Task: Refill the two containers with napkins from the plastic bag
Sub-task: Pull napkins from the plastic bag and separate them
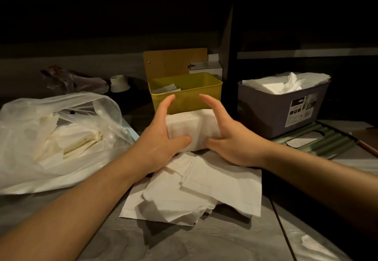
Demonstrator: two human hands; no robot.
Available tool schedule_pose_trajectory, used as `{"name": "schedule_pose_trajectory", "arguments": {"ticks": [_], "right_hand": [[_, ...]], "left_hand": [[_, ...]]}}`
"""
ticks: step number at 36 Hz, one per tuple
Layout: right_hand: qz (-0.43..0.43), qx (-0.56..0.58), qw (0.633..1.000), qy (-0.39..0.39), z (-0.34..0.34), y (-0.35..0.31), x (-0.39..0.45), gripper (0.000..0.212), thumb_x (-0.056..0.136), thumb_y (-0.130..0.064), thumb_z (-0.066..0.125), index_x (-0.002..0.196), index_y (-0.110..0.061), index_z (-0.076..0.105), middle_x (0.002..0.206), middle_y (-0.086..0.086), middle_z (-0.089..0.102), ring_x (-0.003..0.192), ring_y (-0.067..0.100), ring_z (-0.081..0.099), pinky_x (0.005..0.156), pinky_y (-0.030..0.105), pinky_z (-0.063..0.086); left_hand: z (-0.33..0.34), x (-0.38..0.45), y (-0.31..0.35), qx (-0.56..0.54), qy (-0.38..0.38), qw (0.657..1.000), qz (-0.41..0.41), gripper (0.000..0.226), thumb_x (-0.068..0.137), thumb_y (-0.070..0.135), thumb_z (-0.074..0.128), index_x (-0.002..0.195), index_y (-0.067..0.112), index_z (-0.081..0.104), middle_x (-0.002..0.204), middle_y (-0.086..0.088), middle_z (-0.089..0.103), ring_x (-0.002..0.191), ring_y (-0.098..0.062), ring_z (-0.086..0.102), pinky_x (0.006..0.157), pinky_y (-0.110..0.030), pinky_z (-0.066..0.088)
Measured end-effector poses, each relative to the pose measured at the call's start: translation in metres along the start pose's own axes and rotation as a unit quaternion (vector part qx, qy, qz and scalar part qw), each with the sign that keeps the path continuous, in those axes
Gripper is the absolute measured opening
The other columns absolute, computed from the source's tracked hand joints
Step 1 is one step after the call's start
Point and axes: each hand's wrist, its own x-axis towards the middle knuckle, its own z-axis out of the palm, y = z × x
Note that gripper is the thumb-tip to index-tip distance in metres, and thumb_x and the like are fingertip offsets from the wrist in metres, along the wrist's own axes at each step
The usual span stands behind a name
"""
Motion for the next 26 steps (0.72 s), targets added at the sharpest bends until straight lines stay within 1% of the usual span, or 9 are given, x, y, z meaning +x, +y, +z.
{"name": "schedule_pose_trajectory", "arguments": {"ticks": [3,6,8,10,13,17,19,22,26], "right_hand": [[-0.019,-0.090,0.994,0.065,0.000,-0.003,-0.001,0.086,0.093,-0.010,0.066,0.155,-0.040,0.015,0.152,-0.013,0.023,0.130,0.003,0.031,0.102,0.015,0.031],[-0.085,-0.158,0.973,0.142,-0.010,-0.008,-0.003,0.053,0.092,-0.013,0.068,0.139,-0.030,0.048,0.128,-0.015,0.044,0.104,-0.002,0.048,0.087,0.010,0.045],[-0.092,-0.151,0.981,0.081,-0.021,-0.014,-0.005,0.022,0.094,-0.020,0.067,0.114,-0.028,0.064,0.101,-0.021,0.059,0.086,0.000,0.058,0.072,0.014,0.049],[-0.061,-0.158,0.985,-0.038,-0.031,-0.023,-0.008,0.010,0.092,-0.031,0.068,0.102,-0.027,0.071,0.086,-0.020,0.066,0.078,-0.002,0.062,0.066,0.017,0.051],[-0.037,-0.170,0.969,-0.174,-0.039,-0.034,-0.012,0.024,0.088,-0.042,0.071,0.112,-0.033,0.070,0.092,-0.028,0.063,0.079,-0.007,0.059,0.064,0.013,0.047],[-0.038,-0.193,0.938,-0.286,-0.036,-0.040,-0.016,0.053,0.088,-0.041,0.074,0.135,-0.051,0.051,0.130,-0.033,0.050,0.112,-0.008,0.052,0.087,0.018,0.050],[-0.026,-0.198,0.928,-0.314,-0.033,-0.043,-0.017,0.065,0.089,-0.030,0.074,0.139,-0.056,0.043,0.137,-0.034,0.043,0.116,-0.005,0.049,0.093,0.021,0.049],[-0.008,-0.209,0.921,-0.328,-0.031,-0.048,-0.019,0.075,0.088,-0.022,0.074,0.143,-0.057,0.037,0.124,-0.031,0.042,0.102,-0.009,0.048,0.086,0.017,0.048],[-0.002,-0.208,0.929,-0.305,-0.032,-0.054,-0.021,0.055,0.084,-0.026,0.078,0.127,-0.051,0.053,0.116,-0.026,0.053,0.104,0.002,0.056,0.091,0.025,0.054]], "left_hand": [[-0.001,-0.001,0.001,0.032,0.029,0.999,0.004,0.082,0.095,0.015,0.068,0.151,0.049,0.019,0.132,0.016,0.049,0.105,-0.005,0.061,0.071,-0.015,0.057],[-0.004,-0.001,-0.002,0.034,0.061,0.998,0.000,0.070,0.096,0.014,0.066,0.148,0.045,0.031,0.129,0.015,0.053,0.110,-0.006,0.060,0.082,-0.025,0.060],[-0.005,-0.001,-0.004,0.039,0.077,0.996,0.000,0.067,0.095,0.012,0.066,0.147,0.042,0.035,0.128,0.014,0.054,0.106,-0.004,0.060,0.076,-0.019,0.060],[-0.006,0.000,-0.005,0.040,0.083,0.996,-0.001,0.066,0.095,0.011,0.066,0.146,0.040,0.037,0.128,0.014,0.055,0.104,0.000,0.058,0.072,-0.013,0.057],[-0.005,0.001,-0.006,0.035,0.078,0.996,-0.002,0.065,0.095,0.011,0.067,0.146,0.040,0.038,0.129,0.014,0.056,0.105,-0.001,0.059,0.072,-0.013,0.057],[-0.004,0.000,-0.004,0.041,0.077,0.996,0.004,0.064,0.095,0.011,0.066,0.146,0.037,0.038,0.131,0.014,0.054,0.104,-0.002,0.059,0.073,-0.011,0.055],[-0.003,0.000,-0.003,0.046,0.072,0.996,0.003,0.064,0.095,0.012,0.066,0.146,0.038,0.038,0.132,0.014,0.053,0.109,-0.006,0.059,0.079,-0.018,0.056],[-0.002,0.000,-0.002,0.042,0.068,0.997,0.002,0.064,0.095,0.012,0.067,0.146,0.039,0.038,0.135,0.012,0.054,0.116,-0.011,0.060,0.090,-0.029,0.058],[-0.002,0.000,-0.003,0.038,0.064,0.997,0.003,0.064,0.094,0.013,0.067,0.146,0.039,0.039,0.129,0.015,0.056,0.113,-0.007,0.060,0.084,-0.021,0.058]]}}
